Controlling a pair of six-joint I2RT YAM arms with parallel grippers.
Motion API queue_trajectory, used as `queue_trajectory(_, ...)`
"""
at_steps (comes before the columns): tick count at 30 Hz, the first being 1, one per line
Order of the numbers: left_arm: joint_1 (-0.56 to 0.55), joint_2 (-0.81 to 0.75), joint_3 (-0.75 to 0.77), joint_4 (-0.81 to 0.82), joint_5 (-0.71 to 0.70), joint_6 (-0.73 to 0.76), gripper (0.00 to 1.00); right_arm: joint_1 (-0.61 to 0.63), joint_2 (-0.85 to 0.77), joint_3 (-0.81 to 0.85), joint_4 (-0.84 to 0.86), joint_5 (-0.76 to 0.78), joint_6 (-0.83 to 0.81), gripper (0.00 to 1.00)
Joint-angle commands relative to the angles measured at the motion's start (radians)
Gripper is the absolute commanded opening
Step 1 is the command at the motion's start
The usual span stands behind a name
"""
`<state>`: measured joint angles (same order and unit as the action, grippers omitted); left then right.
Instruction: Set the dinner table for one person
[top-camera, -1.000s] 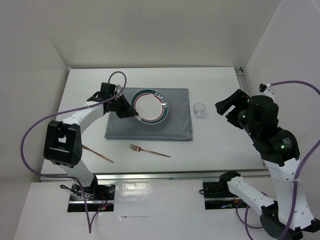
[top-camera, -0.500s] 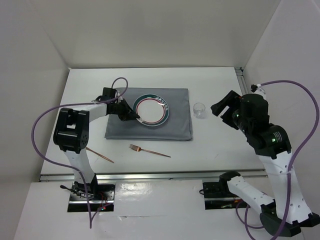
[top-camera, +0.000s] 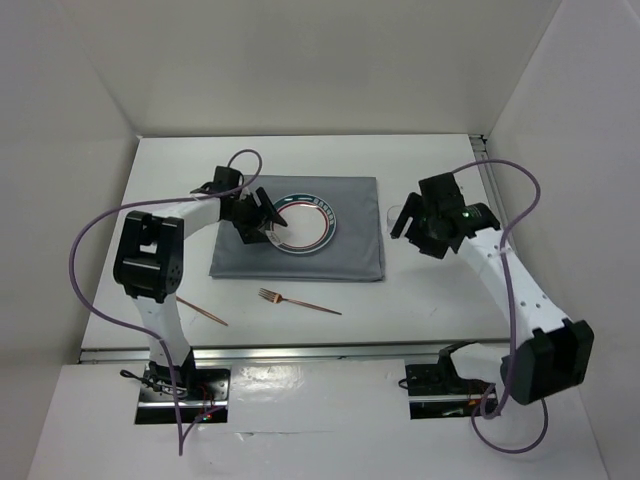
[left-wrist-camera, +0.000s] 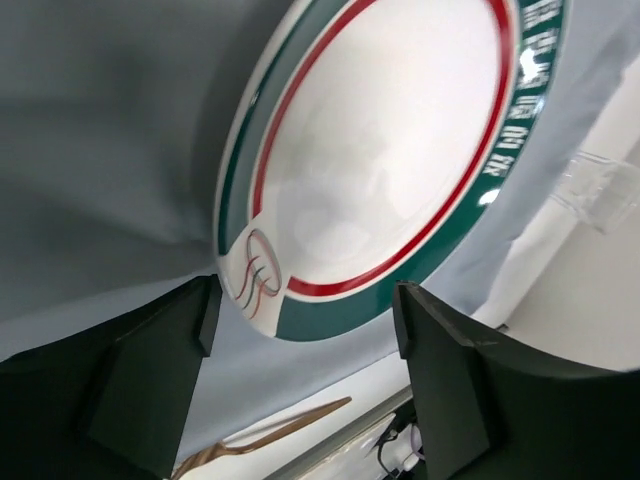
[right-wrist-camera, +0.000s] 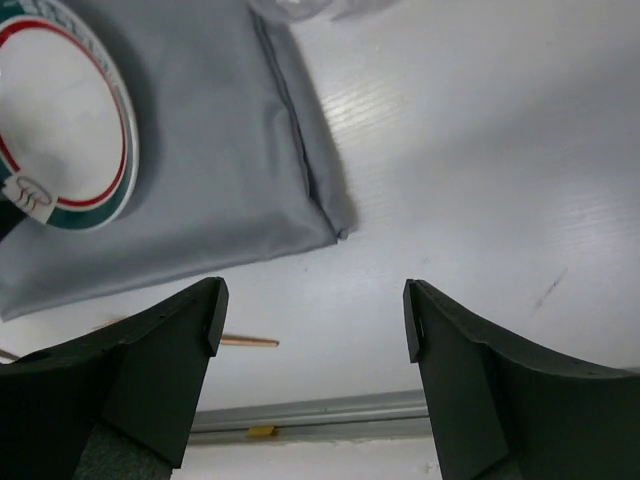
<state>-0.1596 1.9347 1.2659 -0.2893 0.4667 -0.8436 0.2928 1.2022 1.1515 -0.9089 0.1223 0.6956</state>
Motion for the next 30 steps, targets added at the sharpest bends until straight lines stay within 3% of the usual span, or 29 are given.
queue_trajectory(1, -0.012, -0.052, 0.035, -0.089, -0.074, 0.041, 0.88, -0.095, 0.048, -0.009, 0.178, -0.081, -0.059, 0.83)
queue_trajectory(3, -0.012, -0.078, 0.047, -0.111, -0.123, 0.051, 0.90, -0.170, 0.082, -0.030, 0.240, -0.145, -0.080, 0.81)
queue_trajectory(4, -0.023, -0.106, 0.056, -0.129, -0.143, 0.063, 1.00, -0.194, 0.120, -0.030, 0.289, -0.165, -0.080, 0.79)
queue_trajectory(9, -0.043, -0.226, 0.084, -0.250, -0.314, 0.077, 1.00, -0.264, 0.252, 0.014, 0.383, -0.225, -0.116, 0.70)
queue_trajectory(12, -0.081, -0.362, 0.021, -0.251, -0.384, 0.054, 1.00, -0.273, 0.348, 0.057, 0.410, -0.245, -0.125, 0.67)
queue_trajectory(19, -0.090, -0.562, -0.026, -0.292, -0.395, 0.073, 1.00, -0.282, 0.513, 0.102, 0.471, -0.242, -0.134, 0.64)
queue_trajectory(24, -0.100, -0.623, -0.048, -0.310, -0.395, 0.096, 1.00, -0.282, 0.562, 0.102, 0.508, -0.242, -0.123, 0.56)
queue_trajectory(28, -0.109, -0.648, -0.059, -0.329, -0.395, 0.097, 1.00, -0.273, 0.586, 0.122, 0.508, -0.201, -0.123, 0.34)
queue_trajectory(30, -0.109, -0.657, -0.059, -0.338, -0.395, 0.097, 0.98, -0.261, 0.586, 0.158, 0.490, -0.173, -0.123, 0.10)
